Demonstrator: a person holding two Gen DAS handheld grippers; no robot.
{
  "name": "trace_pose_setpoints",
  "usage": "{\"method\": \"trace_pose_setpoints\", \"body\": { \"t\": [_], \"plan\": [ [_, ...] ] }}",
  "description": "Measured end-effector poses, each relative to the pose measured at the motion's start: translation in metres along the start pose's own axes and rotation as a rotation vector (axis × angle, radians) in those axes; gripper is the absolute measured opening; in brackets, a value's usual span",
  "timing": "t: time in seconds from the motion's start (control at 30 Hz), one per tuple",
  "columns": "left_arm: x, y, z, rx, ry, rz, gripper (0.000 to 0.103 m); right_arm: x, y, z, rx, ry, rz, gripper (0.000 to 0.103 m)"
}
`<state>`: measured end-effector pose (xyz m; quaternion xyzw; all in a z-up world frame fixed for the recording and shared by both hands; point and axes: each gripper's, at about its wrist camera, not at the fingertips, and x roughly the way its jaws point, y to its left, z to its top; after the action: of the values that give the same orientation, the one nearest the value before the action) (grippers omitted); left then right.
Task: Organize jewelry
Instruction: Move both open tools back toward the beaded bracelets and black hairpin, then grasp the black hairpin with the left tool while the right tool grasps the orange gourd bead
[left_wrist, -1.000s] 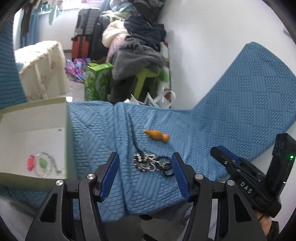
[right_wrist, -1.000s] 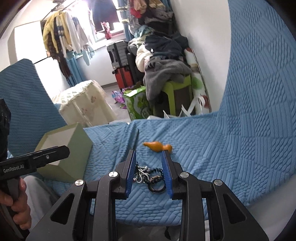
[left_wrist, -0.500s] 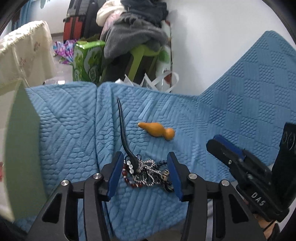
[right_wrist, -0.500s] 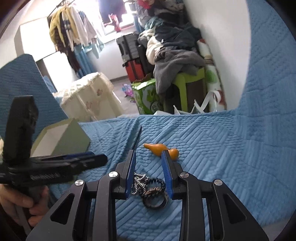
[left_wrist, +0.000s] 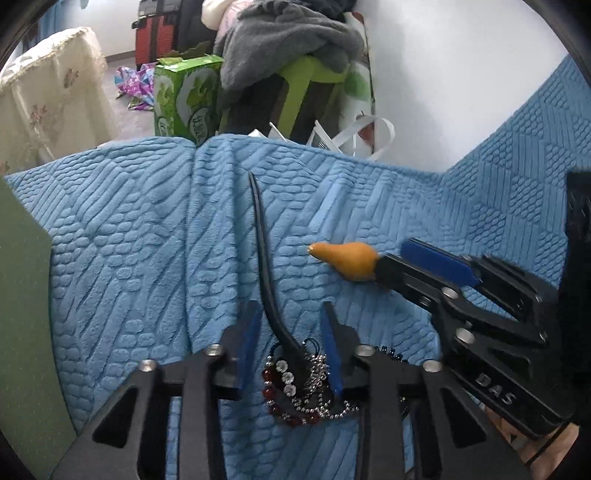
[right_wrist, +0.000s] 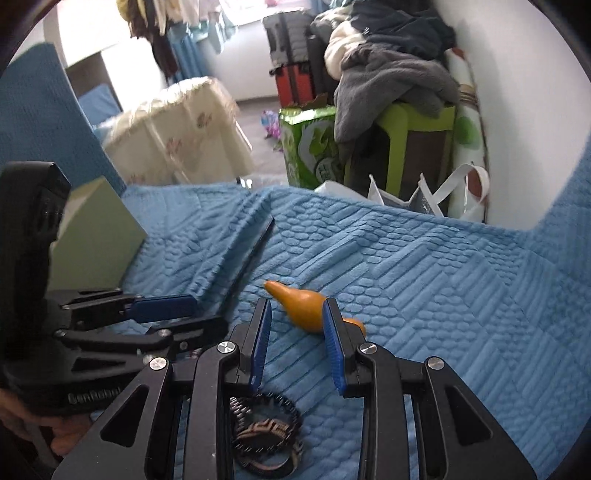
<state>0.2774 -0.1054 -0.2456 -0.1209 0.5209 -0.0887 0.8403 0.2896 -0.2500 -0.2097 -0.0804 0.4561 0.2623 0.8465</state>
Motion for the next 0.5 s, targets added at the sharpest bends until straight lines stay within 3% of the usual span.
{"method": "trace_pose_setpoints", "body": {
  "t": [0.27,0.37,0.5],
  "plan": [
    [0.018,0.005,0.006,-0.019,0.009,0.037,0.029,0.017,-0.008,0.004,-0.007,0.053,0.021,0.026],
    [0.019,0.006,0.008,-0.012,-0.009,0.054,0.018,0.021,-0.009,0.004,-0.007,0.076,0.033,0.026],
    [0.022,0.006,0.009,0.006,-0.040,0.064,0.017,0.024,-0.009,0.002,-0.005,0.091,0.049,0.026]
  ]
}}
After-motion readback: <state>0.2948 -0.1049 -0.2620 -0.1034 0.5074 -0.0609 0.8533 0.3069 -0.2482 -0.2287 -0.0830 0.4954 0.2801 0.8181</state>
